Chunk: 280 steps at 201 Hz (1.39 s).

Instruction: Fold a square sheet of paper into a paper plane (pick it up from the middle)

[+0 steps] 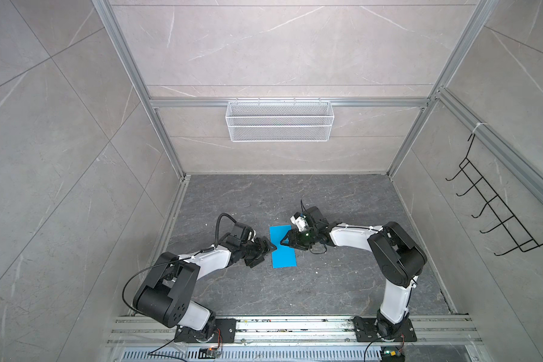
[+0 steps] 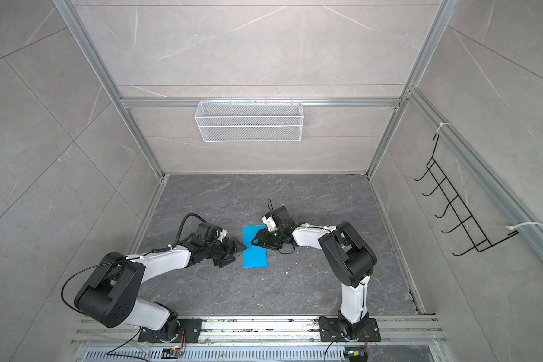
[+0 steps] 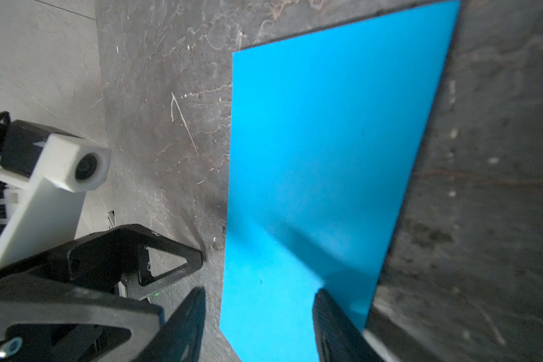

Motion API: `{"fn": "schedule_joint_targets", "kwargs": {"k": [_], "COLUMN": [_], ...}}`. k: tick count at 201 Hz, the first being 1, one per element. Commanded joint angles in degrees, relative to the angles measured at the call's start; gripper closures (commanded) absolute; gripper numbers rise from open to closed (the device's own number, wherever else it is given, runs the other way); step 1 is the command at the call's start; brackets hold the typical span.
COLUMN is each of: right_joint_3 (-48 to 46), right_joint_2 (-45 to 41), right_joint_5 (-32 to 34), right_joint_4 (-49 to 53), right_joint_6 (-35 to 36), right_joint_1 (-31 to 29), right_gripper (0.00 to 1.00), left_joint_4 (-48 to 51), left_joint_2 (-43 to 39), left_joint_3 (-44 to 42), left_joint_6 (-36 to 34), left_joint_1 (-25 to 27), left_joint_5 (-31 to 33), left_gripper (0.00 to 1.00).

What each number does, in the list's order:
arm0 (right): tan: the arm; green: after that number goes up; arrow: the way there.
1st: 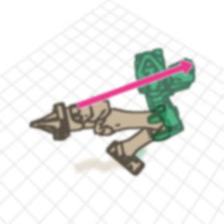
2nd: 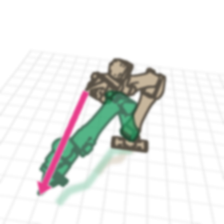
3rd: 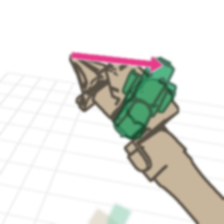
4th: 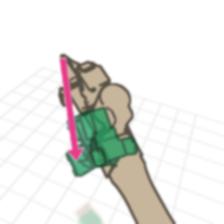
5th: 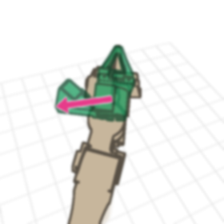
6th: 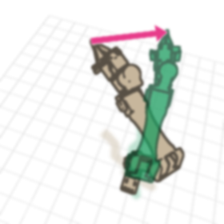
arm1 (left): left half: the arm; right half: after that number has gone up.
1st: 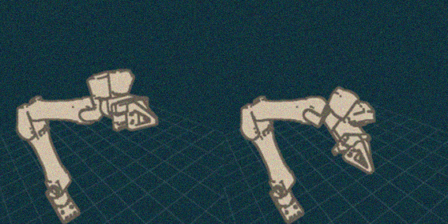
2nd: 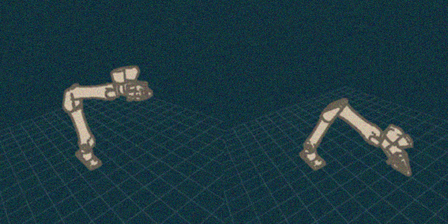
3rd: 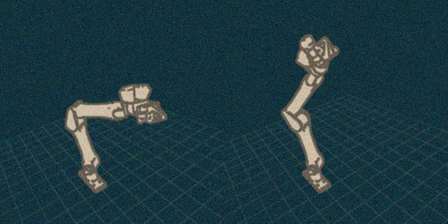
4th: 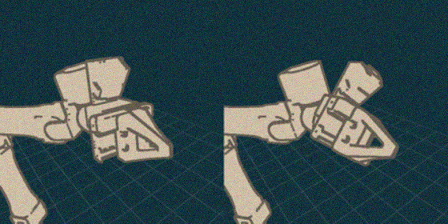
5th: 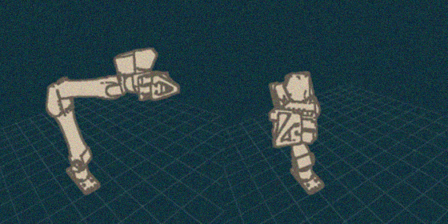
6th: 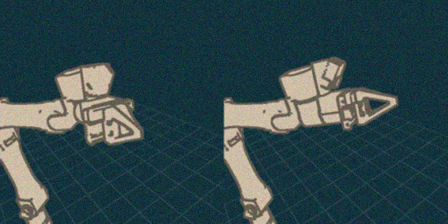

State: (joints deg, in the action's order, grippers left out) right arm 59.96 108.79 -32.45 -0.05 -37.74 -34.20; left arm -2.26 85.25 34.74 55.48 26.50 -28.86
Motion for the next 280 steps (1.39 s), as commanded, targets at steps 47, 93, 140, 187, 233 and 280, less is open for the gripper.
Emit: {"fn": "schedule_joint_targets", "kwargs": {"k": [47,93,140,187,233,280], "right_joint_3": [-1.25,-1.49,-2.19,-2.13,-1.98,-2.13], "right_joint_2": [4.38,6.33,6.34,6.32,6.61,6.43], "right_joint_5": [-1.49,-3.14,-4.12,-4.46,-4.90,-4.82], "right_joint_4": [-0.16,-0.91,-1.53,-1.70,-1.64,-1.62], "right_joint_6": [-0.69,-1.96,-2.19,-2.28,-2.28,-2.39], "right_joint_1": [1.74,2.54,3.39,3.52,3.61,3.52], "right_gripper": [0.42,0.42,0.42,0.42,0.42,0.43], "left_joint_4": [-5.30,-6.35,-2.32,-2.70,-8.81,-17.10], "left_joint_2": [4.48,7.47,7.60,5.27,3.69,6.25], "left_joint_3": [-0.53,-0.27,-0.72,-2.74,-4.62,-3.98], "left_joint_6": [-0.20,-0.82,-5.60,-6.02,-4.36,-0.43], "left_joint_1": [0.57,1.18,1.45,1.56,2.31,2.45], "left_joint_5": [-3.53,-4.62,-5.40,-6.88,-9.72,-10.94], "left_gripper": [0.29,0.38,0.38,0.38,0.39,0.43]}}
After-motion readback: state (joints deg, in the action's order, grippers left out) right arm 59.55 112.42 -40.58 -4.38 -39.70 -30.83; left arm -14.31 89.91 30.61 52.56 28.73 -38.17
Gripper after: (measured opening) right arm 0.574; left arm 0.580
